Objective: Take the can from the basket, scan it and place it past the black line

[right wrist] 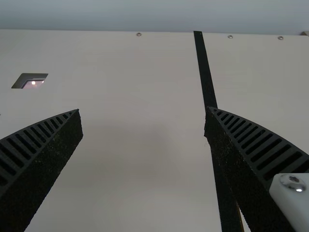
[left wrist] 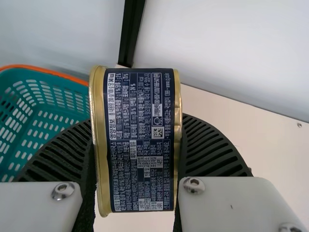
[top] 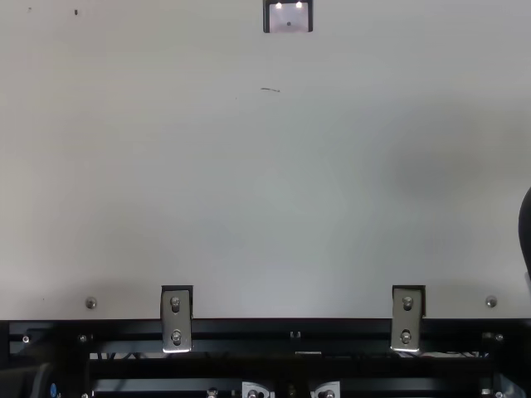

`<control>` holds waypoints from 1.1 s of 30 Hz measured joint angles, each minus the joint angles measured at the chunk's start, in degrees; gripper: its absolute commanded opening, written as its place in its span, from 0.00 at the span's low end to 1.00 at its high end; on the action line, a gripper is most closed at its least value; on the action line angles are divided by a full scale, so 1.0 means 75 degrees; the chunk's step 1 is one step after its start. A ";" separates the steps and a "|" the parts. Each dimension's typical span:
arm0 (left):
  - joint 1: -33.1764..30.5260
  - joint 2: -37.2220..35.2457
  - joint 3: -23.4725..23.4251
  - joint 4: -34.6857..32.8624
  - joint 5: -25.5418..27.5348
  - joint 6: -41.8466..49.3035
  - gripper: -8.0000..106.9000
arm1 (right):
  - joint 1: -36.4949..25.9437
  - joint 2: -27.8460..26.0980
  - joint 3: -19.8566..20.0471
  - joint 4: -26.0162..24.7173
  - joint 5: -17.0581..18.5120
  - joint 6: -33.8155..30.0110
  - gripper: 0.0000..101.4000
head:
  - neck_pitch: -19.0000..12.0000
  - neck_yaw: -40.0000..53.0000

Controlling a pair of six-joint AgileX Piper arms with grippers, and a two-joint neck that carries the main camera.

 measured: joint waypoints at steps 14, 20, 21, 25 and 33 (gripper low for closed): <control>-0.0251 0.0143 -0.0322 0.0124 0.0538 -0.0907 0.16 | 0.0000 0.0000 0.0000 0.0000 0.0000 0.0000 1.00 | 0.0000 0.0000; -0.0406 0.0221 -0.0417 0.0265 0.0706 -0.1318 0.16 | 0.0000 0.0000 0.0000 0.0000 0.0000 0.0000 1.00 | 0.0000 0.0039; -0.0425 0.0221 -0.0433 0.0265 0.0719 -0.1375 0.16 | 0.0000 0.0000 0.0000 0.0000 0.0000 0.0000 1.00 | 0.0039 0.0039; -0.0555 0.0221 -0.0451 0.0394 0.0788 -0.1553 0.16 | 0.0000 0.0000 0.0000 0.0000 0.0007 0.0000 1.00 | 0.0039 0.0039; -0.0661 0.0163 -0.0465 0.0498 0.0844 -0.1638 0.16 | 0.0000 0.0000 0.0000 0.0000 0.0007 0.0000 1.00 | 0.0039 0.0000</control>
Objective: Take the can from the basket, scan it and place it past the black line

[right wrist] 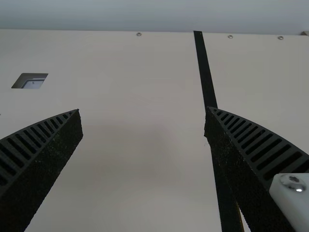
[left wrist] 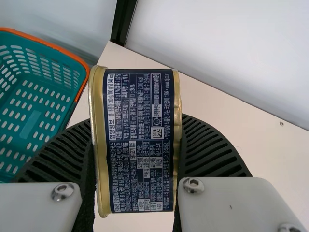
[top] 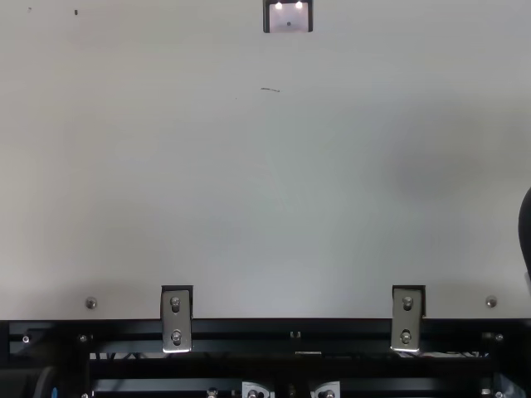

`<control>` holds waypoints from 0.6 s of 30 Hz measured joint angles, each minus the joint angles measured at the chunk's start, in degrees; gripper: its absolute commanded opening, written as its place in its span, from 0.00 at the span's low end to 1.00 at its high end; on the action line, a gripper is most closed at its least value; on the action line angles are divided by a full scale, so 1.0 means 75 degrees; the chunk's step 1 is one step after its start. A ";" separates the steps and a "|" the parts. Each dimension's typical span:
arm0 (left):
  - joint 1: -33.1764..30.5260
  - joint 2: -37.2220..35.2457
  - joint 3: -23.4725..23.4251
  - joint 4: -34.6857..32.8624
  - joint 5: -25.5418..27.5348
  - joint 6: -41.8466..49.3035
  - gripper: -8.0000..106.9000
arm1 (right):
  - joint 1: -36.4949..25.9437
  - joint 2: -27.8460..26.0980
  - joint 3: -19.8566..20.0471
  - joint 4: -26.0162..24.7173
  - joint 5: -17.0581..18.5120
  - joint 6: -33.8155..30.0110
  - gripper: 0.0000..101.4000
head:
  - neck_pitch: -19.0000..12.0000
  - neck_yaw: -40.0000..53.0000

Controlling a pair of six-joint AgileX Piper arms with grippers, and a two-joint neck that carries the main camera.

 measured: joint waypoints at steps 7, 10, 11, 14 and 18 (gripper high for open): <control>-0.0038 0.0000 -0.0087 -0.0167 0.0231 -0.0213 0.16 | 0.0000 0.0000 0.0000 0.0000 0.0000 0.0000 1.00 | -0.0039 0.0039; -0.0077 0.0030 -0.0160 -0.0316 0.0369 -0.0364 0.16 | 0.0000 0.0000 0.0000 0.0000 0.0000 0.0000 1.00 | 0.0000 0.0039; -0.0077 0.0042 -0.0177 -0.0367 0.0396 -0.0416 0.16 | 0.0000 0.0000 0.0000 0.0000 0.0000 0.0000 1.00 | 0.0000 0.0039; -0.0077 0.0095 -0.0264 -0.0594 0.0548 -0.0618 0.16 | 0.0000 0.0000 0.0000 0.0000 0.0000 0.0000 1.00 | -0.0039 0.0039; -0.0013 0.0163 -0.0378 -0.0894 0.0707 -0.0848 0.16 | 0.0000 0.0000 0.0000 0.0000 0.0000 0.0000 1.00 | -0.0039 0.0039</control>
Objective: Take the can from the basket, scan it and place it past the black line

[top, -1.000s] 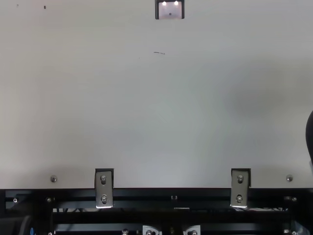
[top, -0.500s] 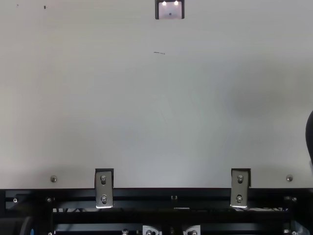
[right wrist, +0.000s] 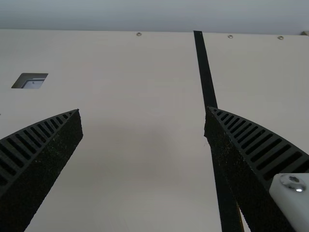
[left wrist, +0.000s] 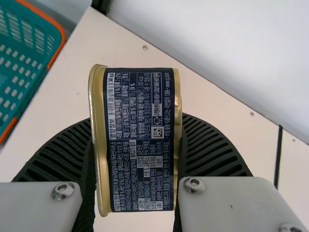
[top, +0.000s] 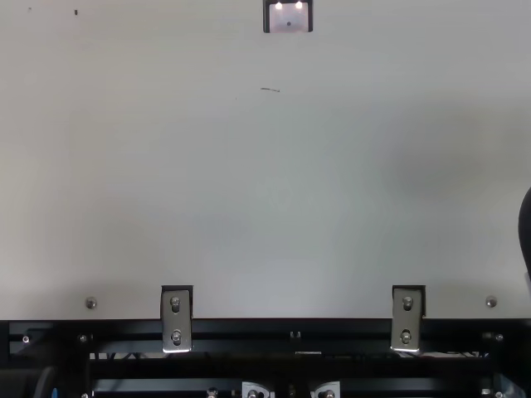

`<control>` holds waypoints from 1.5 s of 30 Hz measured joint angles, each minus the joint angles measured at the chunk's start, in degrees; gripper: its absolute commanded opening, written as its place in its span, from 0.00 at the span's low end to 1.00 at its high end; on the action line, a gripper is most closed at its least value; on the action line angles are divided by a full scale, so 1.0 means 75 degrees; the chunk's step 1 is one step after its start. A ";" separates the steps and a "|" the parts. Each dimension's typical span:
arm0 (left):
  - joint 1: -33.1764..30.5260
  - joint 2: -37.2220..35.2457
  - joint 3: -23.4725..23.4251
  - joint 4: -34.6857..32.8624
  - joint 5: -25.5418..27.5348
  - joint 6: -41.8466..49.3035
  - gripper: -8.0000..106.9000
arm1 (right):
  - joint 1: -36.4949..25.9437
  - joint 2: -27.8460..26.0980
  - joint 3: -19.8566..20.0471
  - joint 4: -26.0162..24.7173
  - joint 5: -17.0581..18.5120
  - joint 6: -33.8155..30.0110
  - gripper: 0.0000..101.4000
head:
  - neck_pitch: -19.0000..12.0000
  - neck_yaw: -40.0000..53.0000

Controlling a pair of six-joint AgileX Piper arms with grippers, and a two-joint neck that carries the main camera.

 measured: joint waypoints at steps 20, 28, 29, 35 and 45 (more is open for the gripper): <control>0.0245 0.0140 0.0335 -0.2030 0.0113 -0.1282 0.16 | 0.0000 0.0000 0.0000 0.0000 0.0000 0.0000 1.00 | 0.0039 0.0000; 0.0075 -0.0005 0.0436 -0.2458 0.0113 -0.1765 0.16 | 0.0000 0.0000 0.0000 0.0000 0.0000 0.0000 1.00 | 0.0000 0.0000; 0.0041 -0.0053 0.0421 -0.2525 0.0113 -0.1847 0.16 | 0.0000 0.0000 0.0000 0.0000 0.0000 0.0000 1.00 | 0.0000 0.0000; -0.0157 -0.0209 0.0286 -0.2793 0.0113 -0.2257 0.16 | 0.0000 0.0000 0.0000 0.0000 0.0000 0.0000 1.00 | 0.0039 0.0000; -0.0349 -0.0318 0.0190 -0.2922 0.0113 -0.2692 0.16 | 0.0000 0.0000 0.0000 0.0000 0.0000 0.0000 1.00 | 0.0000 -0.1408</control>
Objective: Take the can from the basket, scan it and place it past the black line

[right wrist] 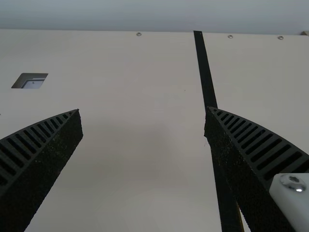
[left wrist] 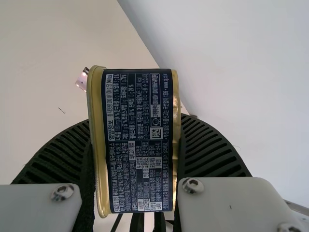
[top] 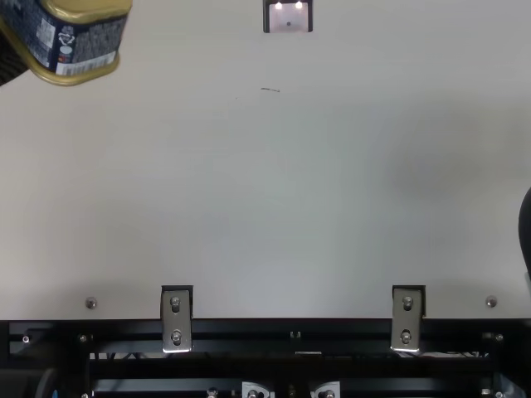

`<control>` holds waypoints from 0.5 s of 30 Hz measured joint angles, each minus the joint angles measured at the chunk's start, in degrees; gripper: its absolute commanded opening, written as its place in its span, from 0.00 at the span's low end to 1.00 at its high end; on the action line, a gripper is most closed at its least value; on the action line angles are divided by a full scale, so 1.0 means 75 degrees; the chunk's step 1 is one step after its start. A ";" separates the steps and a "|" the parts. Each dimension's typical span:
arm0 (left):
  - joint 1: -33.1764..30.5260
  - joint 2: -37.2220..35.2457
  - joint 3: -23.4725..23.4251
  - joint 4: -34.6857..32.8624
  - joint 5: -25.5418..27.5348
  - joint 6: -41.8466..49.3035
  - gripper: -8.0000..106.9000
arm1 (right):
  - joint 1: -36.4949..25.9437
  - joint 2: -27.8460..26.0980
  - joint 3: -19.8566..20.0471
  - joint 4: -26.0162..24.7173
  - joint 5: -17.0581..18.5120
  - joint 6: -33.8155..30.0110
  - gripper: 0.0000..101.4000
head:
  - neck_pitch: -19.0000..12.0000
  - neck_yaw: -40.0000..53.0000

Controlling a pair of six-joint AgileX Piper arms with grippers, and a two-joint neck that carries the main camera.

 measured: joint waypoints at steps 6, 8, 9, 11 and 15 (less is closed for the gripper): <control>-0.0009 -0.0032 0.0014 -0.0085 0.0000 -0.0049 0.16 | 0.0000 0.0000 0.0000 0.0000 0.0000 0.0000 1.00 | 0.0000 -0.1056; -0.0009 -0.0051 0.0046 -0.0101 0.0000 -0.0055 0.16 | 0.0000 0.0000 0.0000 0.0000 0.0000 0.0000 1.00 | 0.0000 -0.1290; 0.0007 -0.0058 0.0062 -0.0101 0.0000 -0.0055 0.16 | 0.0000 0.0000 0.0000 0.0000 0.0000 0.0000 1.00 | 0.0000 -0.1486; 0.0024 -0.0071 0.0076 -0.0131 0.0000 -0.0055 0.16 | 0.0000 0.0000 0.0000 0.0000 0.0000 0.0000 1.00 | 0.0039 -0.1760; 0.0053 -0.0079 0.0105 -0.0170 0.0000 -0.0055 0.16 | 0.0000 0.0000 0.0000 0.0000 0.0000 0.0000 1.00 | 0.0000 -0.2307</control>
